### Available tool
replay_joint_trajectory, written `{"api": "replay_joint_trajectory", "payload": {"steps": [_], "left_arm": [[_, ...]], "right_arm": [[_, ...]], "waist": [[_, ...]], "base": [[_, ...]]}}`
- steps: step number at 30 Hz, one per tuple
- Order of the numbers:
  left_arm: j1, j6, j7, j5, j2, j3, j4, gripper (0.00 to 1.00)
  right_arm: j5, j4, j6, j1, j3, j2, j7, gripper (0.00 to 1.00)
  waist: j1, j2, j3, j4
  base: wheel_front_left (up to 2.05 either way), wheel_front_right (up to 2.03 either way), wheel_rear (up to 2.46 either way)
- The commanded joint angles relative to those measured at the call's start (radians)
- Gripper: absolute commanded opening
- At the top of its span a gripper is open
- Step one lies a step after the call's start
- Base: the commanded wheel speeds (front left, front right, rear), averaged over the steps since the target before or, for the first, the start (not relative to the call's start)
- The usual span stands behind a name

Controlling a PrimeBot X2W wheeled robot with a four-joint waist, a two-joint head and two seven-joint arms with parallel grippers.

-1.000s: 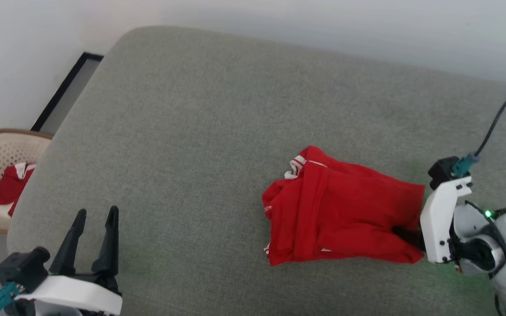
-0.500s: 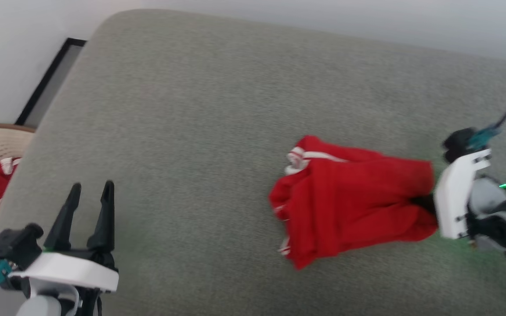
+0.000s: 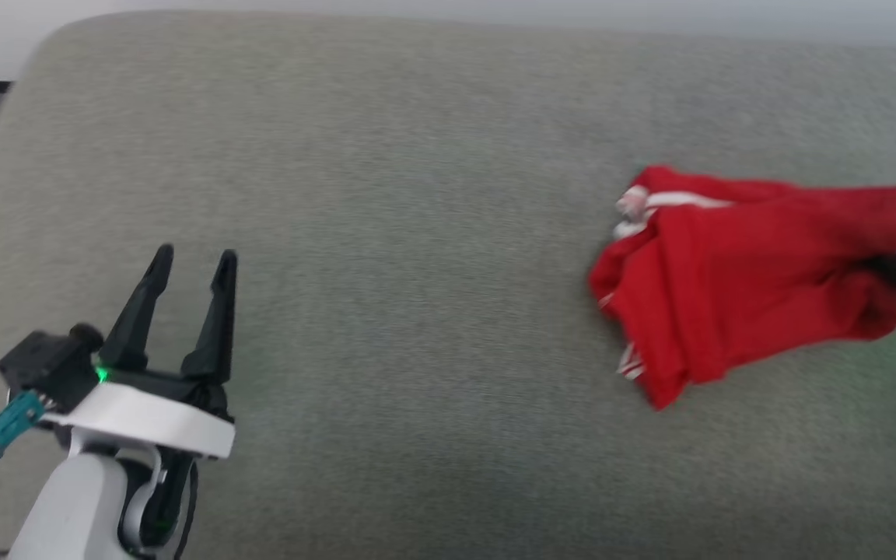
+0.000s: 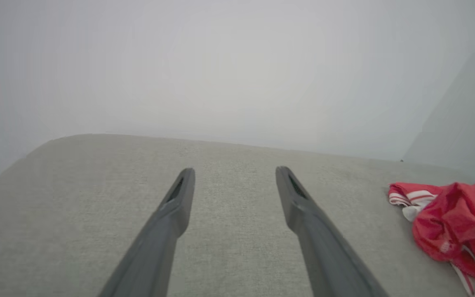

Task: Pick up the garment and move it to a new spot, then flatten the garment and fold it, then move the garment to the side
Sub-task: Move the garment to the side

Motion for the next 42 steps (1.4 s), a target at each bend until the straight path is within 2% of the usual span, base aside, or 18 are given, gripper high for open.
{"api": "replay_joint_trajectory", "payload": {"steps": [1,10,24,29,34,42], "left_arm": [[-0.023,-0.001,-0.005,0.005,0.004,-0.010,-0.004,1.00],[-0.119,-0.001,-0.005,0.012,0.026,-0.081,-0.016,1.00],[-0.228,-0.001,-0.005,0.006,0.068,-0.181,-0.043,1.00],[-0.267,-0.001,-0.005,-0.002,0.081,-0.217,-0.044,1.00],[-0.297,-0.001,-0.005,-0.008,0.088,-0.237,-0.040,1.00],[-0.344,-0.001,-0.005,-0.024,0.095,-0.277,-0.038,1.00]], "right_arm": [[-0.017,0.000,-0.005,-0.018,-0.009,-0.016,-0.011,0.00],[-0.105,0.005,-0.005,-0.078,-0.079,-0.065,-0.052,0.00],[-0.266,0.048,-0.005,-0.153,-0.147,-0.121,-0.189,0.00],[-0.366,0.091,-0.005,-0.181,-0.192,-0.150,-0.262,0.00],[-0.446,0.142,-0.005,-0.213,-0.231,-0.141,-0.294,0.00],[-0.566,0.255,-0.005,-0.250,-0.291,-0.067,-0.342,0.00]], "waist": [[0.0000,0.0000,0.020,-0.040],[0.0000,0.0000,0.070,-0.151],[0.0000,0.0000,0.158,-0.280],[0.0000,0.0000,0.191,-0.299],[0.0000,0.0000,0.214,-0.303],[0.0000,0.0000,0.253,-0.277]], "base": [[0.00,0.00,0.00],[0.00,0.00,0.00],[0.00,0.00,0.00],[0.00,0.00,0.00],[0.00,0.00,0.00],[0.00,0.00,0.00]]}}
